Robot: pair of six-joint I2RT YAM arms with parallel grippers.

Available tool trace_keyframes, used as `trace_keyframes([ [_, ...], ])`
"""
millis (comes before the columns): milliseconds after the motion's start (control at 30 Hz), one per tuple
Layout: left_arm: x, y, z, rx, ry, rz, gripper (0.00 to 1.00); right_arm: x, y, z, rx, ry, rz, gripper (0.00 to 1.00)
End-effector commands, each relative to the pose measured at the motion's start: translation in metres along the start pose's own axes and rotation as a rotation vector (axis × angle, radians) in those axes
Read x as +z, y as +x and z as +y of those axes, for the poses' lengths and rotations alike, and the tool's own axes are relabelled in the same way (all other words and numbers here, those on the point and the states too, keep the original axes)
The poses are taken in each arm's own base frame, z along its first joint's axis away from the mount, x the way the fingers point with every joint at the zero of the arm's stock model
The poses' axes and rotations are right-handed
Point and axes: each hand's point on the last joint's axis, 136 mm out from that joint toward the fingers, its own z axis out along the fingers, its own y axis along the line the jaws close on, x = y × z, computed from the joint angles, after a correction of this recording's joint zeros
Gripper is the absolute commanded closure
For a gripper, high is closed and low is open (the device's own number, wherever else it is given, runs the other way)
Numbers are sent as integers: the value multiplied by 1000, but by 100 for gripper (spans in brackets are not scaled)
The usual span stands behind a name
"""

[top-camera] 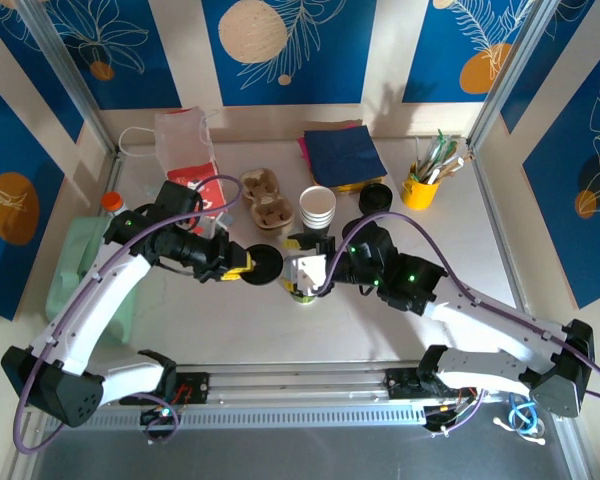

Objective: Pack the takeout coffee

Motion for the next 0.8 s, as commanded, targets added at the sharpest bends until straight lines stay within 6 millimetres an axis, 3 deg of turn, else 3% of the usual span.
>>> trace_keyframes([
  [0, -5, 4, 0, 6, 0, -2, 84, 3, -4, -4, -108, 43, -4, 39],
  [600, 2, 3, -3, -10, 53, 11, 83, 13, -9, 3, -198, 69, 3, 57],
  [767, 3, 3, -5, -7, 71, 14, 81, 17, -9, 3, -211, 76, 18, 68],
])
